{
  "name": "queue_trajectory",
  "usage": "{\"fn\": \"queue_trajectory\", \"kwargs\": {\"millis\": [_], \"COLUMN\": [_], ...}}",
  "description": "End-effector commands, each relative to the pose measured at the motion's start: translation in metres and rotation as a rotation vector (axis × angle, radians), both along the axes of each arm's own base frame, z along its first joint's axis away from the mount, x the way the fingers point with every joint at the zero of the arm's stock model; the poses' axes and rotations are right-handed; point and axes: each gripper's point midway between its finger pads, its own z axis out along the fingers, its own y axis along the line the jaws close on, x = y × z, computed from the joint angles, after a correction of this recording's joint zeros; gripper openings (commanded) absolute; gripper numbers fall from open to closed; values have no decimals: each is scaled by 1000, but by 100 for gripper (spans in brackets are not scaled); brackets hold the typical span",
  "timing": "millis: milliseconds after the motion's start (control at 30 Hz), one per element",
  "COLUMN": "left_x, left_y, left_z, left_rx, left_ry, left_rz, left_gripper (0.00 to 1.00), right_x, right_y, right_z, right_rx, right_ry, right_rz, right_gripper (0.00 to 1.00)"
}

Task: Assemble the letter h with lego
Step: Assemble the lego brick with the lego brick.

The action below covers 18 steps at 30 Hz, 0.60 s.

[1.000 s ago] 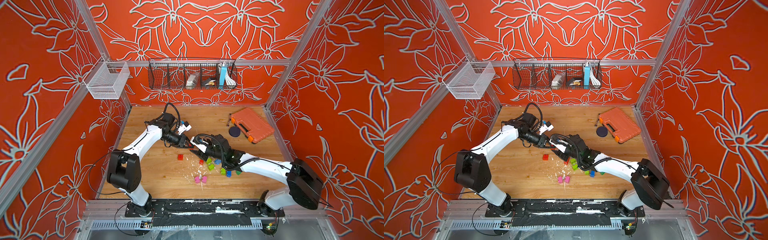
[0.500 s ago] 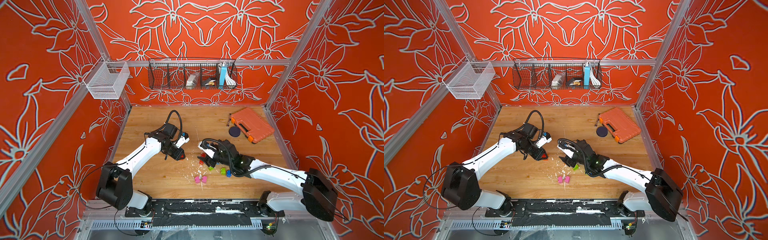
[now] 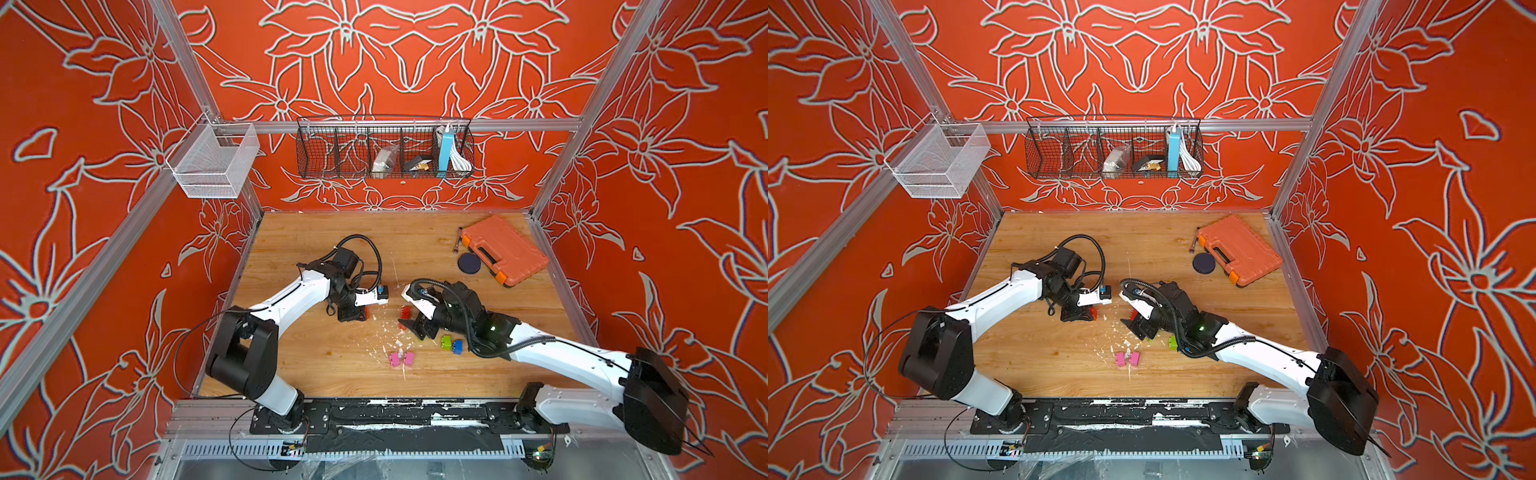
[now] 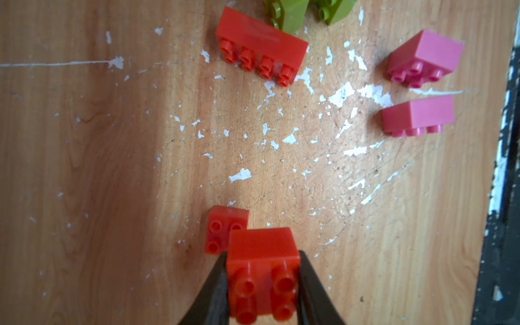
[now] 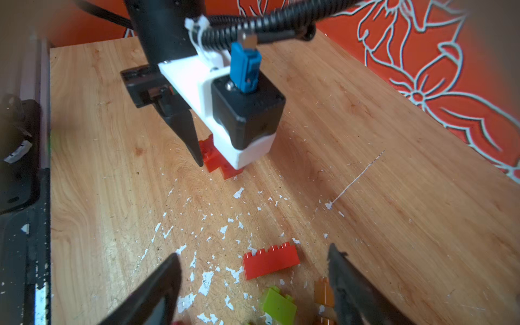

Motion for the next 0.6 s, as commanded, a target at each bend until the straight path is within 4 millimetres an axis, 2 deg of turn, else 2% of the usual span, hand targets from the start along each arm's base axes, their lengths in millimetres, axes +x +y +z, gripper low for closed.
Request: {"fn": "queue_trajectory", "kwargs": {"millis": [0,167,367,567], "left_x": [4,15,22,23], "left_y": [4,3,11,16], "left_z": [-8,-15,-33,-36], "left_rx": [39,56,121,144], "left_ry": [-35,-53,-35,3], "left_rz": [-112,-123,-153,-147], "left_gripper": [26,28,27,27], "right_x": [-10,-12,-15,-18], "right_y": [-4,-6,-5,-7], "right_z": [-6,-9,-8,-10], "right_rx": [-1,-9,-4,-19], "right_ry": [39,51,57,71], "right_rz": [13,18,29,42], "right_gripper": [88,88,88,88]}}
